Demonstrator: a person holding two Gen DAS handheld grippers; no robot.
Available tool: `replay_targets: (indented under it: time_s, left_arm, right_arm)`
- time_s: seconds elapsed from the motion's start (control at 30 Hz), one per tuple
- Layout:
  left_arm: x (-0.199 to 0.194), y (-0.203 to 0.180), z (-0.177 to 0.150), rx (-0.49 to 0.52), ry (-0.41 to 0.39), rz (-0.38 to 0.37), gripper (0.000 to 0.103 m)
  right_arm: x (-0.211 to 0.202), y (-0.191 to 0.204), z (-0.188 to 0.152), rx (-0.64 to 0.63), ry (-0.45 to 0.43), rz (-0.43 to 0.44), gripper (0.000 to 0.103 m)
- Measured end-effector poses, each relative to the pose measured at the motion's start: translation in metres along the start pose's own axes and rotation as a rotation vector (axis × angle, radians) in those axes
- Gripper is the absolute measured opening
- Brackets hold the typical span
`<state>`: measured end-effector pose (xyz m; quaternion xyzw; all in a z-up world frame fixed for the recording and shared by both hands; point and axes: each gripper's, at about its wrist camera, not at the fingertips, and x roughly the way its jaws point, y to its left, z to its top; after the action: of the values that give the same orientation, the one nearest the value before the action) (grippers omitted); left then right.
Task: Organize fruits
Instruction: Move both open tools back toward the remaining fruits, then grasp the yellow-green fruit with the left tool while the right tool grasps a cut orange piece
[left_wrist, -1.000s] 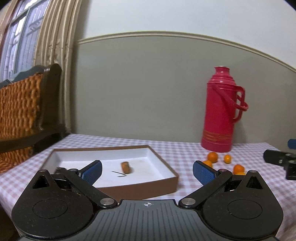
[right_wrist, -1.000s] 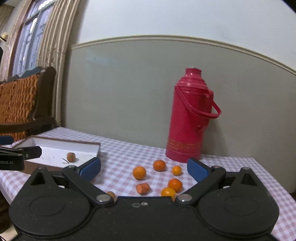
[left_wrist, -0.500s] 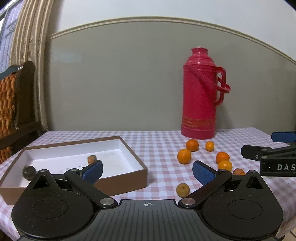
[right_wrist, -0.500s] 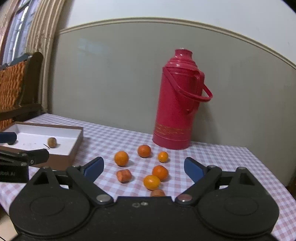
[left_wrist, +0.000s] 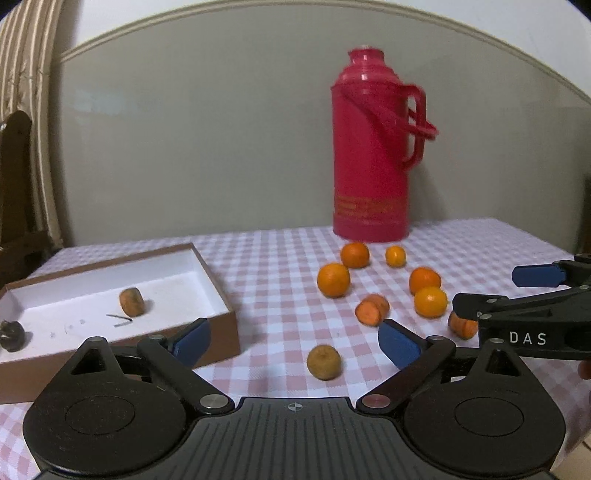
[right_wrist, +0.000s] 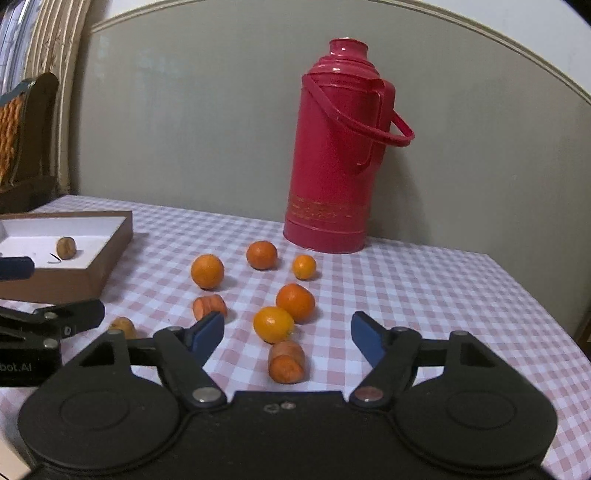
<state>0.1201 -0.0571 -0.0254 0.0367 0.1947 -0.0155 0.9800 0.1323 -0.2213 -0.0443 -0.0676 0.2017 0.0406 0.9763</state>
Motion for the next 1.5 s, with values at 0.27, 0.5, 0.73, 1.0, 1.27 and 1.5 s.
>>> replay_targets:
  time_s: [0.27,0.5,0.73,1.0,1.27,1.5]
  left_arm:
    - [0.020,0.003,-0.005,-0.040,0.068,-0.003,0.090]
    - [0.028,0.001,-0.009,-0.044,0.092,-0.014,0.085]
    - [0.037,0.001,-0.013,-0.054,0.132,-0.035,0.075]
    - [0.043,-0.001,-0.012,-0.062,0.152,-0.056,0.065]
    - [0.045,-0.008,-0.011,-0.025,0.149,-0.048,0.056]
    - [0.043,-0.010,-0.011,-0.010,0.141,-0.074,0.039]
  right_arm:
    - [0.016,-0.002,-0.010,0.018,0.032,-0.002,0.064]
    - [0.021,0.000,-0.010,0.042,0.036,0.008,0.059]
    - [0.028,0.001,-0.009,0.056,0.069,-0.002,0.049]
    - [0.032,-0.001,-0.010,0.065,0.087,-0.007,0.043]
    - [0.036,0.000,-0.009,0.074,0.105,-0.006,0.032]
    - [0.041,-0.001,-0.010,0.090,0.129,-0.002,0.022]
